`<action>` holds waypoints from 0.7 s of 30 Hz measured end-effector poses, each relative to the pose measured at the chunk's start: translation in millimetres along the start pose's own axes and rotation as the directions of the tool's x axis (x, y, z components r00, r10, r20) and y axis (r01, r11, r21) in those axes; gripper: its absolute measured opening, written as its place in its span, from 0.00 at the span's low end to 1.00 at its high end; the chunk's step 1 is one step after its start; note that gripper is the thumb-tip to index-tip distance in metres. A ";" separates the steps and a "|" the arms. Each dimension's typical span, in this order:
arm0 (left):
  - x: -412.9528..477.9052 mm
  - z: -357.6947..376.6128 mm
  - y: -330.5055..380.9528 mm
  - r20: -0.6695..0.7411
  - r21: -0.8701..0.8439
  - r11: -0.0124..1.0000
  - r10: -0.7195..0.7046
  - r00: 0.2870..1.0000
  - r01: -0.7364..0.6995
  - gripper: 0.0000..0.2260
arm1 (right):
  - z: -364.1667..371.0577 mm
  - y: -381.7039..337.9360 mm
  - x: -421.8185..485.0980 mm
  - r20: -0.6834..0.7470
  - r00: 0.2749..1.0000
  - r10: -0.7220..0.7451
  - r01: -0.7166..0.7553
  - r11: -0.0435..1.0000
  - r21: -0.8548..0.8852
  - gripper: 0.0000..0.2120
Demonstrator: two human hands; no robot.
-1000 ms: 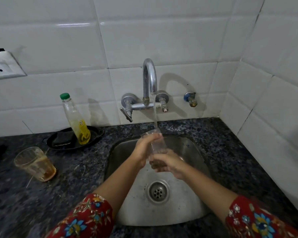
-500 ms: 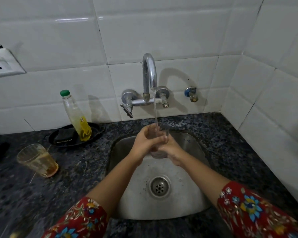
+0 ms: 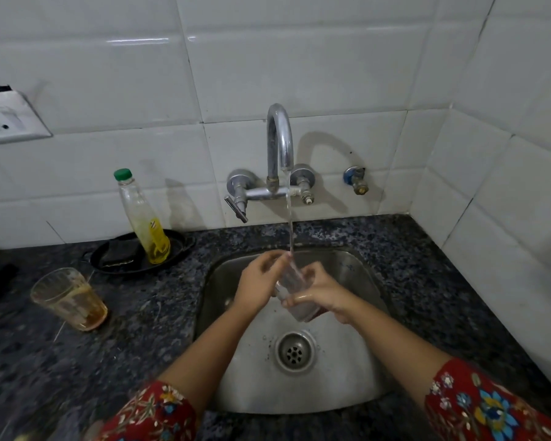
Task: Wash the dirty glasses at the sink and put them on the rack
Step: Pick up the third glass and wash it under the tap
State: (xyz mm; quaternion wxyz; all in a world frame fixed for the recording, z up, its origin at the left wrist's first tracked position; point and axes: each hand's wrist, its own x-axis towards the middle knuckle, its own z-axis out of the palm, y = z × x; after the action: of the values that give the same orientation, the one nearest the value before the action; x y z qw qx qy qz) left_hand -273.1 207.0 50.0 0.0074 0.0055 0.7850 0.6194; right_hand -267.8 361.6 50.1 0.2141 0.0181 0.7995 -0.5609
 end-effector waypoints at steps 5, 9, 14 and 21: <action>-7.5 2.9 -20.9 0.080 -0.277 0.856 -0.433 0.898 0.437 0.26 | -23.0 -25.6 9.0 -0.066 0.993 -0.095 0.065 0.927 -0.368 0.29; -10.8 5.5 -22.7 0.229 -0.475 0.623 -0.595 0.770 0.622 0.28 | -5.9 -64.6 10.4 -0.035 0.980 -0.195 0.129 0.761 -0.636 0.29; 5.2 6.5 -14.8 0.320 -0.573 0.463 -0.633 0.705 0.676 0.28 | 5.9 -102.0 23.8 -0.070 0.979 -0.190 0.067 0.630 -0.774 0.35; 14.3 -0.8 3.8 0.179 -0.603 0.603 -0.537 0.825 0.523 0.26 | -16.5 -76.6 0.5 -0.110 0.977 -0.183 0.085 0.806 -0.586 0.35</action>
State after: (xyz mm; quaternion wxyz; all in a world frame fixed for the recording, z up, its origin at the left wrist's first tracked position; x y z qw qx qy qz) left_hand -287.4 207.4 53.9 0.1839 -0.2363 0.4979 0.8139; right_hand -294.2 348.1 122.7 0.1038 -0.0590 0.9457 -0.3024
